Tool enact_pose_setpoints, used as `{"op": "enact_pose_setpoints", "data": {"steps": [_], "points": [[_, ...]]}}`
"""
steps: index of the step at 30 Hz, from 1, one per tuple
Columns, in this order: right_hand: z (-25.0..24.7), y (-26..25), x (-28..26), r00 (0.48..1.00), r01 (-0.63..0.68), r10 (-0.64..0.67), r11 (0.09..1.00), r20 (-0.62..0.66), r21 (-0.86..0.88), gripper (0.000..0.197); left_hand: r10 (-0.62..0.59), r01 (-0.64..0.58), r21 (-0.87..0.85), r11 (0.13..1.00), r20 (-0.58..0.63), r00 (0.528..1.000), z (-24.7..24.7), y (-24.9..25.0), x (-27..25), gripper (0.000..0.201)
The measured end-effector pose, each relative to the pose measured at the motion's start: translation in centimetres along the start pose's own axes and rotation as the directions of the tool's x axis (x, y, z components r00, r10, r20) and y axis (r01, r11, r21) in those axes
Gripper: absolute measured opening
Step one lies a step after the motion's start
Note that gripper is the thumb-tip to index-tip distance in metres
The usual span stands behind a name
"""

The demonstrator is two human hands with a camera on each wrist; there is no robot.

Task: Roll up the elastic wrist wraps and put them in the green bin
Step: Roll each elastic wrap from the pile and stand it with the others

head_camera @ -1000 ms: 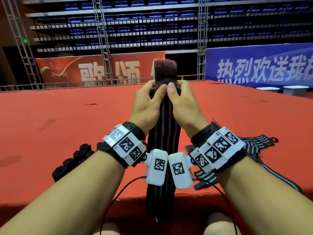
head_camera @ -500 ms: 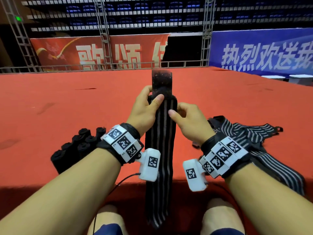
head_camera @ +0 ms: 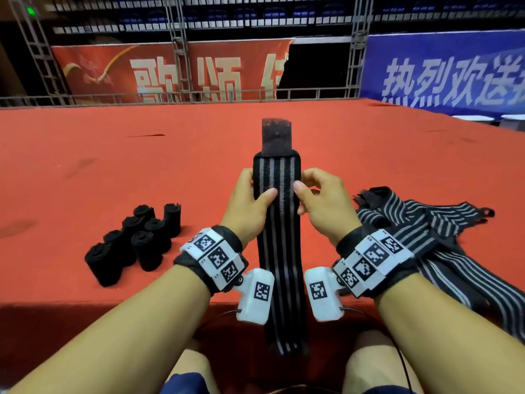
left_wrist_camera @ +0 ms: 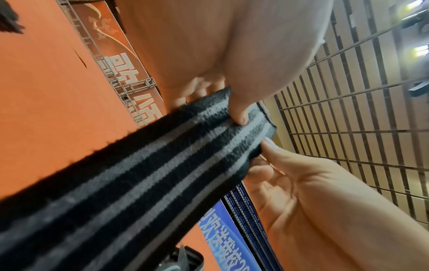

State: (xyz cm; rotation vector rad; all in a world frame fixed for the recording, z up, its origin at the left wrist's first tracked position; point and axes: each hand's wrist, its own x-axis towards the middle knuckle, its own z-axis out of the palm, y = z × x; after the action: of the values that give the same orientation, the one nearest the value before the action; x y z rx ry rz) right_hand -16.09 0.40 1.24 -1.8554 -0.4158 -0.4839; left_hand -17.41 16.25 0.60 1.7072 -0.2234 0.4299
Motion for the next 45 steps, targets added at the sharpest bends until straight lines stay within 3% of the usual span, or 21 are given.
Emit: {"op": "enact_pose_setpoints", "data": {"steps": [4,7,13,18,22,26,30,32,34,36,39,41,45], "points": [[0.1,1.1,0.4,0.998,0.003,0.001,0.998,0.064,-0.066,0.012,0.007,-0.008,-0.008,1.000,-0.028,1.000,-0.2,-0.6,1.0,0.018],[0.6,2.1,0.6,0.986,-0.059,0.078,0.990,0.149,-0.126,0.014,0.004,-0.004,-0.015,1.000,-0.032,0.999,0.0,-1.3,1.9,0.017],[2.0,5.0,1.9,0.993,-0.098,0.103,0.989,0.050,-0.109,0.024,-0.113,0.115,-0.037,0.993,0.060,0.992,0.4,-4.3,3.0,0.029],[3.3,7.8,3.6,0.994,-0.107,0.109,0.984,0.006,-0.144,0.028,-0.239,0.216,0.150,0.965,0.154,0.959,0.3,-8.7,3.5,0.031],[4.4,9.6,4.6,0.985,-0.157,0.163,0.982,0.055,-0.102,0.020,-0.248,0.229,0.141,0.963,0.136,0.959,0.6,-10.6,4.2,0.036],[4.8,9.9,6.4,0.986,-0.125,0.131,0.990,0.101,-0.064,0.017,-0.181,0.171,0.095,0.981,0.117,0.977,0.6,-11.4,5.8,0.045],[5.1,9.8,8.7,0.974,-0.180,0.182,0.983,0.136,-0.028,0.033,-0.154,0.143,0.104,0.984,0.114,0.981,0.5,-12.7,8.4,0.056],[5.4,9.8,8.7,0.929,-0.311,0.312,0.950,0.200,-0.036,0.048,-0.265,0.234,0.208,0.950,0.132,0.955,0.6,-14.2,9.2,0.064],[5.6,10.3,7.5,0.865,-0.403,0.430,0.902,0.257,-0.153,0.054,-0.466,0.373,0.414,0.830,0.148,0.873,0.6,-15.9,9.1,0.075],[5.7,11.6,6.0,0.806,-0.438,0.515,0.850,0.290,-0.294,0.057,-0.588,0.435,0.530,0.728,0.157,0.793,0.7,-17.1,8.3,0.072],[6.3,13.9,4.0,0.728,-0.502,0.619,0.774,0.296,-0.386,0.043,-0.586,0.422,0.554,0.718,0.154,0.795,0.8,-17.3,7.1,0.064],[6.6,14.5,3.2,0.723,-0.524,0.638,0.757,0.267,-0.391,0.026,-0.580,0.389,0.613,0.687,0.140,0.803,0.9,-16.6,6.4,0.055],[6.6,14.7,2.0,0.738,-0.526,0.640,0.745,0.215,-0.410,0.038,-0.577,0.332,0.736,0.590,0.096,0.811,1.3,-14.7,5.1,0.054]]}}
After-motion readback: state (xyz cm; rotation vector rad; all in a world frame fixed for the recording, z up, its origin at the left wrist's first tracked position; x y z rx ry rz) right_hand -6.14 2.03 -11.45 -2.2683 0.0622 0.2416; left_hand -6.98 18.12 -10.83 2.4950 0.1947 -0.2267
